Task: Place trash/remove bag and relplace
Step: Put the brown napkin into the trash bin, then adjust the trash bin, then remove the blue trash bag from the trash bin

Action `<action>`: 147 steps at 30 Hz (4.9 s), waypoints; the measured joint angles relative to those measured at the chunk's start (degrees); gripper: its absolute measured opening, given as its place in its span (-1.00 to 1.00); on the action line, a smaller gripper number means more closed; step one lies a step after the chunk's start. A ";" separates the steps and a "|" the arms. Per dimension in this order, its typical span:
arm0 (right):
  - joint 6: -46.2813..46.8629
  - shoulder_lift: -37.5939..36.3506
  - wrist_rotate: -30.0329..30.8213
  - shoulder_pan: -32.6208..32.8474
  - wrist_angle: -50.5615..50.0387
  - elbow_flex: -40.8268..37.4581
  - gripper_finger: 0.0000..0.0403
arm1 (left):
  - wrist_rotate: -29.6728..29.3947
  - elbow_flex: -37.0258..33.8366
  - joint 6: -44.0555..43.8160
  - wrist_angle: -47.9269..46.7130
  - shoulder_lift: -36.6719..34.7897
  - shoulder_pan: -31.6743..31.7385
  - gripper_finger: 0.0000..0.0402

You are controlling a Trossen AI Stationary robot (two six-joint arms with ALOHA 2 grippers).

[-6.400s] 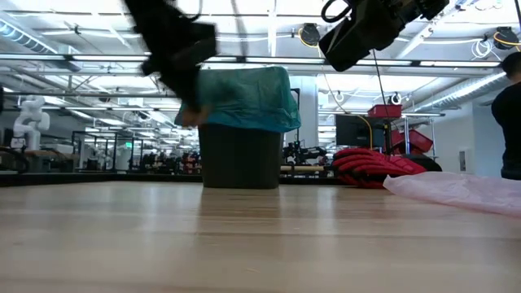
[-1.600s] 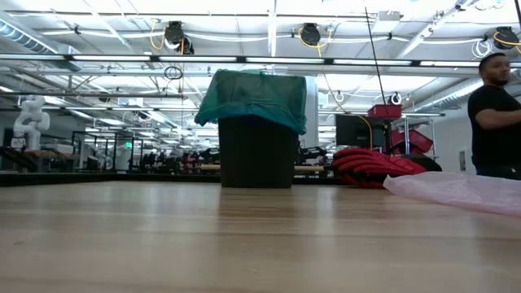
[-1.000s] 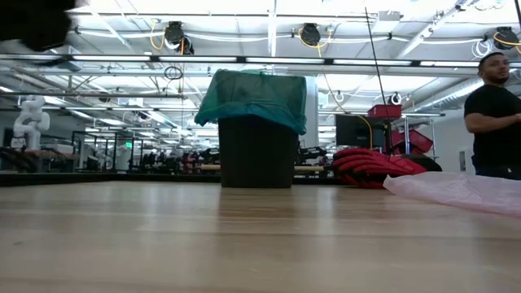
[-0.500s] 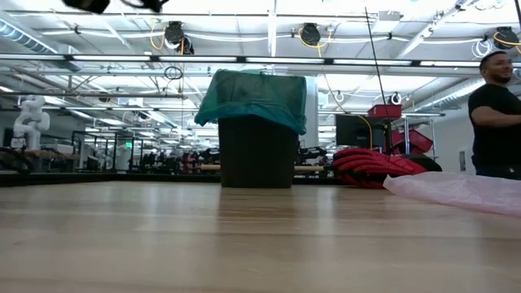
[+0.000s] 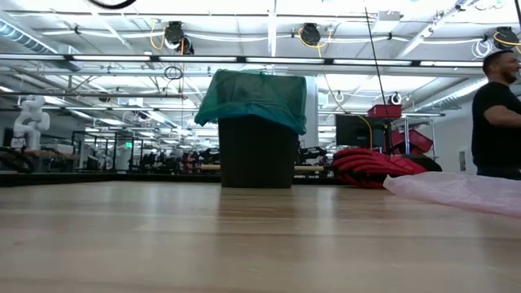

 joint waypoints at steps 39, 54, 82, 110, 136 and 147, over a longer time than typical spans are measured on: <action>0.54 0.00 -0.28 -0.15 0.76 0.00 -0.54 | -9.14 -16.29 -23.13 24.01 13.06 -4.21 -0.99; -0.65 0.00 0.09 -1.42 1.26 0.00 -0.54 | -35.61 1.72 8.18 3.35 -11.04 17.35 -1.00; 7.09 4.61 25.55 -7.17 2.78 0.00 -0.54 | 23.46 12.22 70.41 27.14 14.38 68.49 -0.84; 0.32 4.66 20.27 -17.04 -3.12 0.00 -0.54 | 15.03 12.56 71.29 15.44 15.58 57.33 -0.98; -0.71 4.12 8.14 -20.72 -30.77 0.04 -0.33 | -1.18 40.86 67.64 -21.09 4.42 61.48 -0.99; -10.53 17.22 -13.60 -30.62 -36.14 0.02 -0.25 | 0.20 18.76 49.83 -3.88 -15.36 58.25 -1.00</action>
